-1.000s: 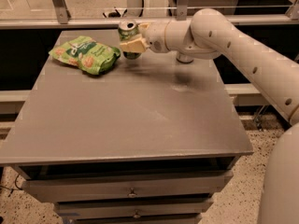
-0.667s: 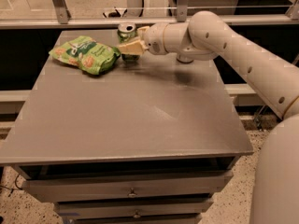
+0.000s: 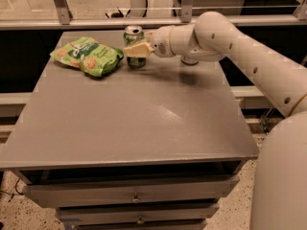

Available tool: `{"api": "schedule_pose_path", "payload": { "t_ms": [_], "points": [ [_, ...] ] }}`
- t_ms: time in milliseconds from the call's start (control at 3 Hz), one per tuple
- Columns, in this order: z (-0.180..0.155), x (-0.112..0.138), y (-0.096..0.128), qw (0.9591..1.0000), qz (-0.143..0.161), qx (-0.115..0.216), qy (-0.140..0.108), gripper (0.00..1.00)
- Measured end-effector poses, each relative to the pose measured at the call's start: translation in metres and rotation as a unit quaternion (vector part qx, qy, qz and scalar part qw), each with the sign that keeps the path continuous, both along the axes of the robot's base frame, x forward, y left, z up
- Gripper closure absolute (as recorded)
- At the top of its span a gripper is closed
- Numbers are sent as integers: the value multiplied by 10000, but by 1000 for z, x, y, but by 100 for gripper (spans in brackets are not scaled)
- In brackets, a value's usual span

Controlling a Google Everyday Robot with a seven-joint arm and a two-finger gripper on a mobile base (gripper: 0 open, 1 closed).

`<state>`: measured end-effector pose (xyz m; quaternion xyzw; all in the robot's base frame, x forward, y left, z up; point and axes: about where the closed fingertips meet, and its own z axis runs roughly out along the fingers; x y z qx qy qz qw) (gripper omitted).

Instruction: Move green can near green rice chip bag

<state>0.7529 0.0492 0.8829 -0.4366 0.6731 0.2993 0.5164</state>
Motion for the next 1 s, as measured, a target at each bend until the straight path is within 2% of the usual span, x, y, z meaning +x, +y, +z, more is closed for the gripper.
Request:
{"api": "schedule_pose_path", "payload": {
  "t_ms": [667, 1000],
  "points": [
    [-9, -3, -4, 9998, -27, 30, 214, 13],
    [-12, -11, -6, 9997, -10, 91, 242, 0]
  ]
}}
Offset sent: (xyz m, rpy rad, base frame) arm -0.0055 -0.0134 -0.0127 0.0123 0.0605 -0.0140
